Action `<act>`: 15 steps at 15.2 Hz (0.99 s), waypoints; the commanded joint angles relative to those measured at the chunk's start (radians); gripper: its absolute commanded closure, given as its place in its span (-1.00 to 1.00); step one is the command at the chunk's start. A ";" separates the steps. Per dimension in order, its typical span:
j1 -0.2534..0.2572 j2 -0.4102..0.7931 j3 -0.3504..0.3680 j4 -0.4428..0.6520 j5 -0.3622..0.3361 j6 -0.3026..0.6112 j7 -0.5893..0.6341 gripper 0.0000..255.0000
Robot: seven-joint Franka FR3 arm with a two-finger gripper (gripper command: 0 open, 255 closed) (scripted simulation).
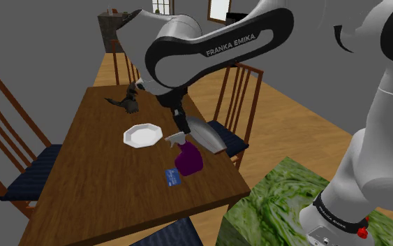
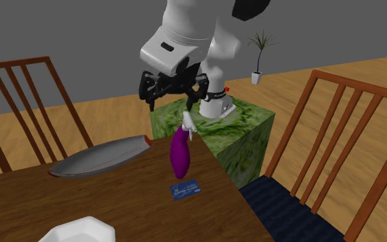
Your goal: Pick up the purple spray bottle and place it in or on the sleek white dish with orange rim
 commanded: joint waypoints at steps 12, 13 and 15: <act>-0.011 -0.143 0.022 -0.253 0.108 0.353 0.076 -1.00; -0.012 -0.139 0.021 -0.263 0.105 0.366 0.077 -1.00; -0.014 -0.134 0.019 -0.278 0.101 0.386 0.080 -1.00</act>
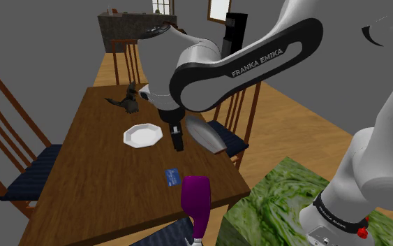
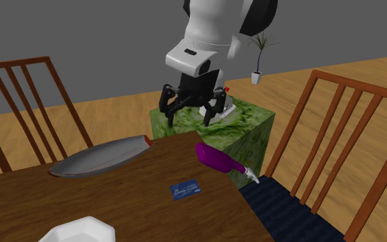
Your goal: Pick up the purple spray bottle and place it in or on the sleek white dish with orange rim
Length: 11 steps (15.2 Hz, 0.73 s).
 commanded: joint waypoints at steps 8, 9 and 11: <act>-0.001 0.003 -0.001 -0.004 -0.002 0.008 0.001 1.00; -0.001 0.003 -0.001 -0.004 -0.002 0.008 0.001 1.00; -0.001 0.003 -0.001 -0.004 -0.002 0.008 0.001 1.00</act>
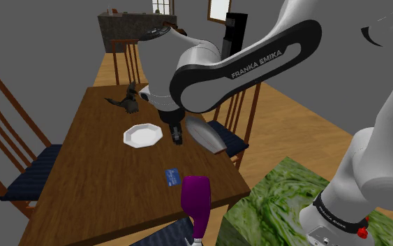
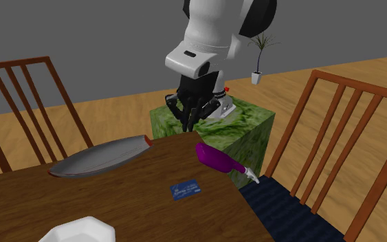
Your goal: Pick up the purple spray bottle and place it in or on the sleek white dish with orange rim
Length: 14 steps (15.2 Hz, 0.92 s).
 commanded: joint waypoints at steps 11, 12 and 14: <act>0.031 0.013 0.034 -0.084 -0.020 0.096 -0.061 -1.00; 0.038 0.017 0.042 -0.105 -0.026 0.120 -0.075 -1.00; 0.053 0.024 0.059 -0.148 -0.039 0.169 -0.104 -1.00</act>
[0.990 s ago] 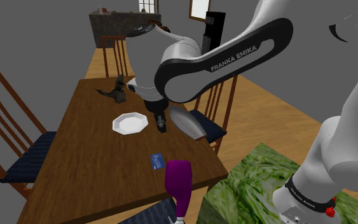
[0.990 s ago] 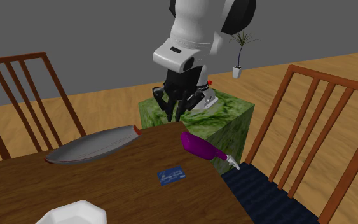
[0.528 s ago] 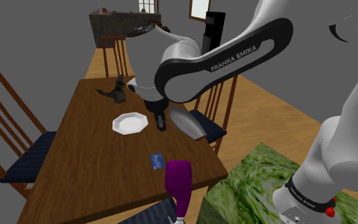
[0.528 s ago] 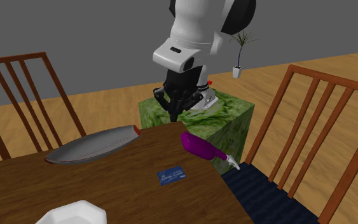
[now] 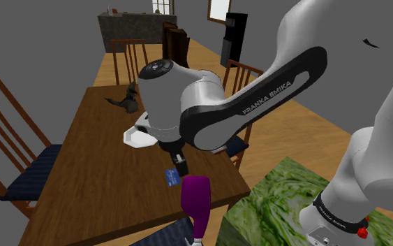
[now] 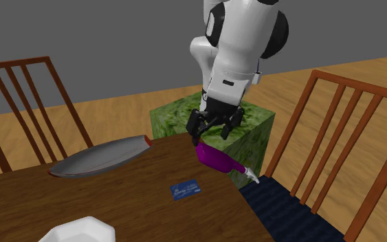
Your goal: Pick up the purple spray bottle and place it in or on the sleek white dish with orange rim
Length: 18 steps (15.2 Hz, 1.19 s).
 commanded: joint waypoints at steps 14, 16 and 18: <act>0.107 0.083 0.101 -0.328 -0.193 0.388 -0.147 -1.00; 0.120 0.097 0.104 -0.358 -0.231 0.425 -0.147 -1.00; 0.127 0.127 0.086 -0.355 -0.273 0.443 -0.118 -1.00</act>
